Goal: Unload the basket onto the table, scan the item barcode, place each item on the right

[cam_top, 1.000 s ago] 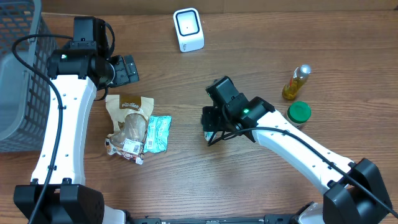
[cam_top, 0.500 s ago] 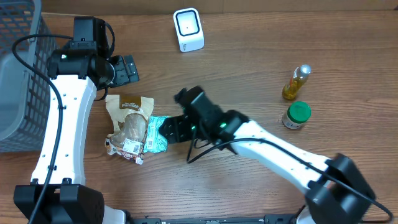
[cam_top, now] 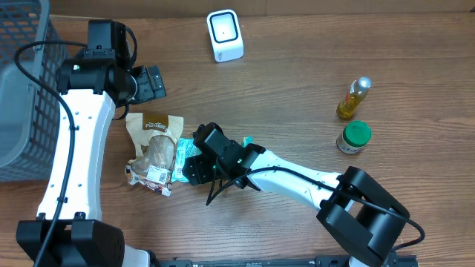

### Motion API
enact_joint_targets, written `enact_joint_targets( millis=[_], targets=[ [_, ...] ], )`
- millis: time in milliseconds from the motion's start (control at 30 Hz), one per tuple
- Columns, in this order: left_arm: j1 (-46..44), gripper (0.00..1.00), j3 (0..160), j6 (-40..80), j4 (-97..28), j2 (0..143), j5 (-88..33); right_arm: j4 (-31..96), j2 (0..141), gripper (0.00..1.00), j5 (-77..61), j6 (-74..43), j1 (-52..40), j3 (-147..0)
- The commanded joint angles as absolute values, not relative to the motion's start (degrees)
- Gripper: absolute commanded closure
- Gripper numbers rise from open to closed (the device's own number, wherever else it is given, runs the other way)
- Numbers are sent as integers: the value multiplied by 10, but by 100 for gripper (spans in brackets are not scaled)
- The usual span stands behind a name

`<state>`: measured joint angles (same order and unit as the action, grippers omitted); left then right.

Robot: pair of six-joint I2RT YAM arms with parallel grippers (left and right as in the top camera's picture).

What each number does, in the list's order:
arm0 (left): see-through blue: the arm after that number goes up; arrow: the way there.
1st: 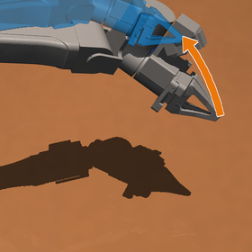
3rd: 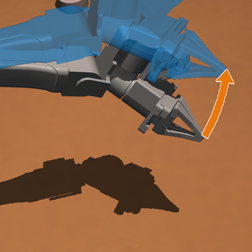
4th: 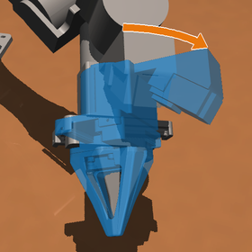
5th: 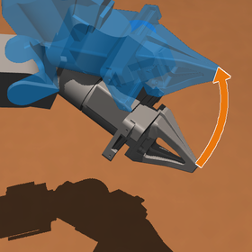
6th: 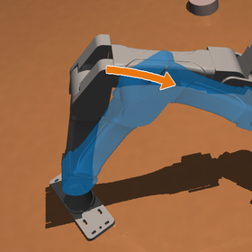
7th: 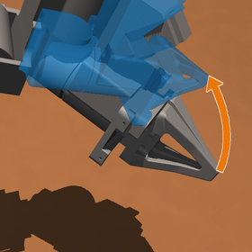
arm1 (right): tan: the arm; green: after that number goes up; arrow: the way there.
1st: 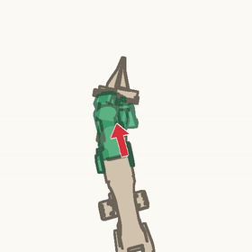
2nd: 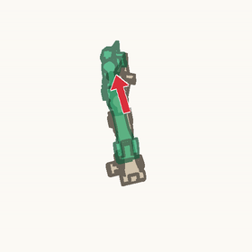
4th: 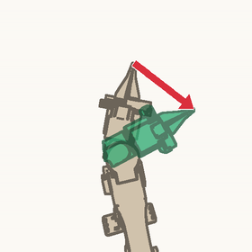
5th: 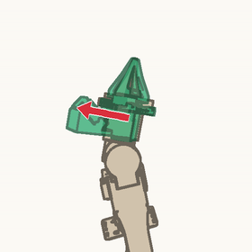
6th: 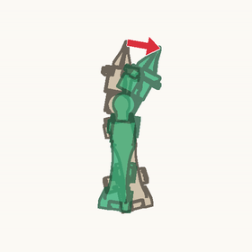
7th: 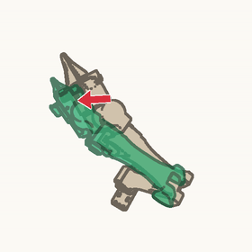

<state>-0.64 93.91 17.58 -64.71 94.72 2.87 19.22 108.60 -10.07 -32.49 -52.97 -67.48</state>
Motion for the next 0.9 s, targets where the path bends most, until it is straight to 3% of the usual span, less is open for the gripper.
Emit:
enact_joint_targets(
  millis=[0,100,433,667,867],
  targets=[
    [-5,0,947,167,-645,944,34,208,1069,37,-113,-302,-530,-680],
    [-5,0,947,167,-645,944,34,246,1024,40,-110,-267,-530,-690],
    [-5,0,947,167,-645,944,34,392,857,31,76,-268,-515,-691],
    [-5,0,947,167,-645,944,34,518,849,28,100,-304,-456,-690],
    [-5,0,947,167,-645,944,34,536,849,27,100,-304,-408,-690]
  ],
)
